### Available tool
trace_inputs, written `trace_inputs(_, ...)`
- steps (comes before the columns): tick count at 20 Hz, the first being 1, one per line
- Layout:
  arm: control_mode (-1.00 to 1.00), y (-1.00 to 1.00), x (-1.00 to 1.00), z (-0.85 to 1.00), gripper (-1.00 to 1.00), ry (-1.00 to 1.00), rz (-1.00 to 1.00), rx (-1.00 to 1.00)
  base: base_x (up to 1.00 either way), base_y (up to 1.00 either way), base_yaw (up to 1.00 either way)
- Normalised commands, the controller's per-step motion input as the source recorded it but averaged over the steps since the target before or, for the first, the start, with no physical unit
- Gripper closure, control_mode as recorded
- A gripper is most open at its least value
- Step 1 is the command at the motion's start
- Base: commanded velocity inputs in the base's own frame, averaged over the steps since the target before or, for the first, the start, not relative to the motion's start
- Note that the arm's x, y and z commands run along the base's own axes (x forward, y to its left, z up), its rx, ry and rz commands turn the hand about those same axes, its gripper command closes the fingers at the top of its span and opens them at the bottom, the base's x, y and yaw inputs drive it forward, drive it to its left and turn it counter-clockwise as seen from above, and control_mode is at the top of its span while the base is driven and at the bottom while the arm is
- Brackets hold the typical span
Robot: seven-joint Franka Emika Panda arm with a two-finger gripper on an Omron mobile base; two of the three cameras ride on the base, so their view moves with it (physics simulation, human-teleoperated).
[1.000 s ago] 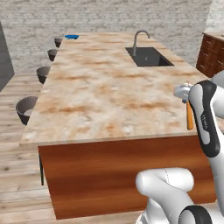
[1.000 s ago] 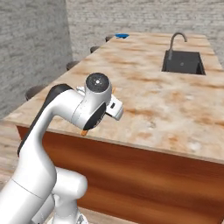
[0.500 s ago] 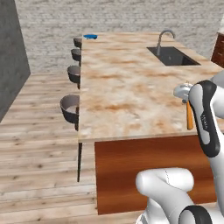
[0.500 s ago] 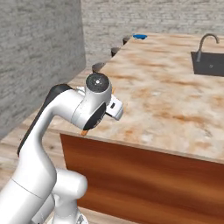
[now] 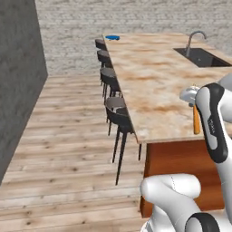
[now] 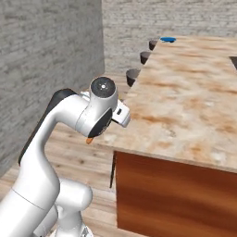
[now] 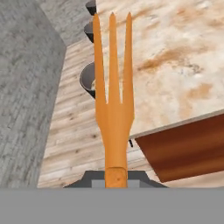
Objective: Take the fork and place it on the left side of the plate. Then take the spoon and place it on the right side of the plate. Make sure they're directly next to the plate.
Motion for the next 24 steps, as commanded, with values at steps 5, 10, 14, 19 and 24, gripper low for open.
trace_inputs(5,1.0,0.0,0.0,0.0,1.0,0.0,0.0,0.0,0.0,1.0,-0.11)
trace_inputs(10,1.0,0.0,0.0,0.0,1.0,0.0,0.0,0.0,0.1,1.0,-0.34)
trace_inputs(14,1.0,0.0,0.0,0.0,1.0,0.0,0.0,0.0,0.25,0.84,-0.54)
trace_inputs(19,1.0,0.0,0.0,0.0,1.0,0.0,0.0,0.0,0.46,0.8,-0.56)
trace_inputs(24,1.0,0.0,0.0,0.0,1.0,0.0,0.0,0.0,0.63,0.93,-0.5)
